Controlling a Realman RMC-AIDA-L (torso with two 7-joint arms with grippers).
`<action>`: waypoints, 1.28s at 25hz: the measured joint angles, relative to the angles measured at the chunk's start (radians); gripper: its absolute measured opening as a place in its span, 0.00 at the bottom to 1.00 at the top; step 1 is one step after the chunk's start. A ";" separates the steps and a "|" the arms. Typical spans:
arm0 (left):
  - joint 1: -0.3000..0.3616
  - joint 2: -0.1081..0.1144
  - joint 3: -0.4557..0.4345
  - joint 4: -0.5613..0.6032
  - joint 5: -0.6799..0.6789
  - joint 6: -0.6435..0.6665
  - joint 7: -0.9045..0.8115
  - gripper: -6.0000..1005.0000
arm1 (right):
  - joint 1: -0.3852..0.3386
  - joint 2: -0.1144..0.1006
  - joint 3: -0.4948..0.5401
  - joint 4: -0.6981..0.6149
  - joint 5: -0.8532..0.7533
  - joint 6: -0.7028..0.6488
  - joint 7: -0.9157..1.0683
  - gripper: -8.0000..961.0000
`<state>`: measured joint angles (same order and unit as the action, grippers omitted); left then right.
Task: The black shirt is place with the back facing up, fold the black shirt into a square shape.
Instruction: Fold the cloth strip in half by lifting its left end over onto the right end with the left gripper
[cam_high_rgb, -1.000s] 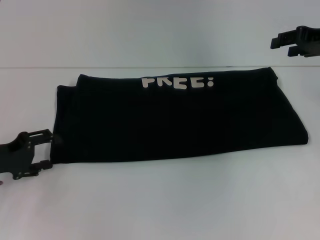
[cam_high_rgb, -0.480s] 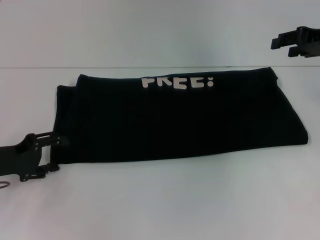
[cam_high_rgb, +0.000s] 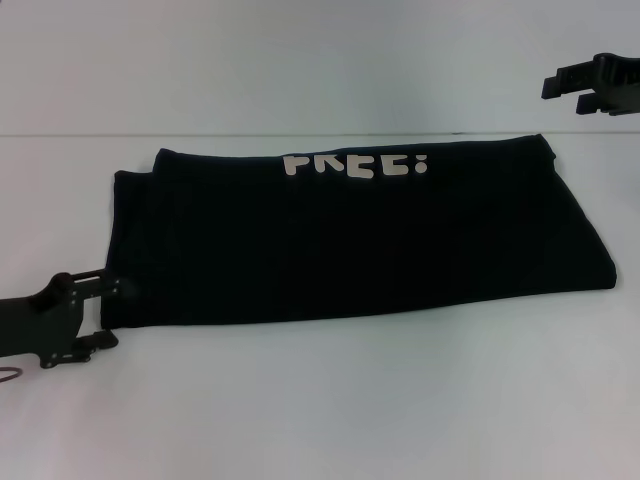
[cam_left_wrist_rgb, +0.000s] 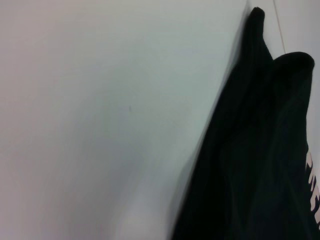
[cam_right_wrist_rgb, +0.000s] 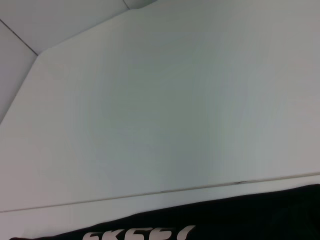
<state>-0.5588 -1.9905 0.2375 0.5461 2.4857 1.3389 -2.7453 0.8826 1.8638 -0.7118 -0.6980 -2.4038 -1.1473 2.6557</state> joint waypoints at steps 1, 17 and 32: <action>-0.002 0.000 0.000 -0.004 0.000 -0.008 0.000 0.81 | 0.000 0.000 0.000 0.000 0.000 0.000 0.000 0.66; -0.120 0.000 0.018 -0.117 -0.014 -0.137 0.022 0.81 | -0.005 0.000 0.002 0.000 0.000 -0.008 -0.005 0.66; -0.116 0.008 0.029 -0.114 0.022 -0.086 0.032 0.81 | -0.006 -0.002 0.012 0.000 0.000 -0.008 -0.008 0.66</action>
<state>-0.6752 -1.9823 0.2667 0.4319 2.5075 1.2530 -2.7138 0.8761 1.8622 -0.6994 -0.6980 -2.4037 -1.1553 2.6477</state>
